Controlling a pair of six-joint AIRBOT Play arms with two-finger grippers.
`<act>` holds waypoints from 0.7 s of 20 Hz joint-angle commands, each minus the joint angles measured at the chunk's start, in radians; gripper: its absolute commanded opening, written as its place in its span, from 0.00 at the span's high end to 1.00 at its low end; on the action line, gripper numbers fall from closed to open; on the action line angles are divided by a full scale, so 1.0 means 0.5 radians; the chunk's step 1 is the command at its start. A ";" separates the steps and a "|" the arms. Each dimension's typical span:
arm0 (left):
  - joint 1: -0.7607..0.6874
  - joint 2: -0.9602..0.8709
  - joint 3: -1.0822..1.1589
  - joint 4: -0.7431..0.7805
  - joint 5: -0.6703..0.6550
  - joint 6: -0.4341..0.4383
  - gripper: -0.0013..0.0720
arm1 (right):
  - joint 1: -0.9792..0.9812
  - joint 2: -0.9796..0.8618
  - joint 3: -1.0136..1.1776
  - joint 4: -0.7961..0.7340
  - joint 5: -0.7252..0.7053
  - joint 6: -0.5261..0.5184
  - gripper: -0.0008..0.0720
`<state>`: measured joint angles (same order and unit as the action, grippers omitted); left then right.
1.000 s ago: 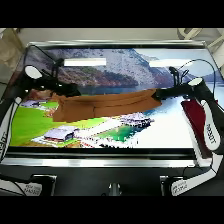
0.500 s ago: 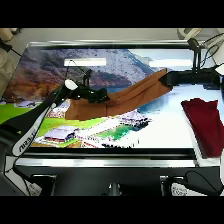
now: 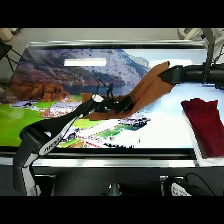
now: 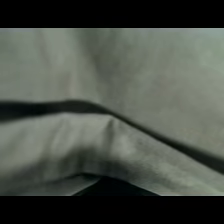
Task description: Fold the shirts.
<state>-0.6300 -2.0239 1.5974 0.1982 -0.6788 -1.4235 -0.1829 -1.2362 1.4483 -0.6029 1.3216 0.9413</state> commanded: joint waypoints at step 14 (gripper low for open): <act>1.079 1.183 0.115 2.869 -1.087 -0.660 0.95 | 1.010 -0.515 0.001 0.118 -0.915 -0.007 0.97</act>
<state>-0.2470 -1.5780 1.6539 1.2358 -1.0424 -1.6695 0.1932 -1.4128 1.4487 -0.5816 1.0046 0.9409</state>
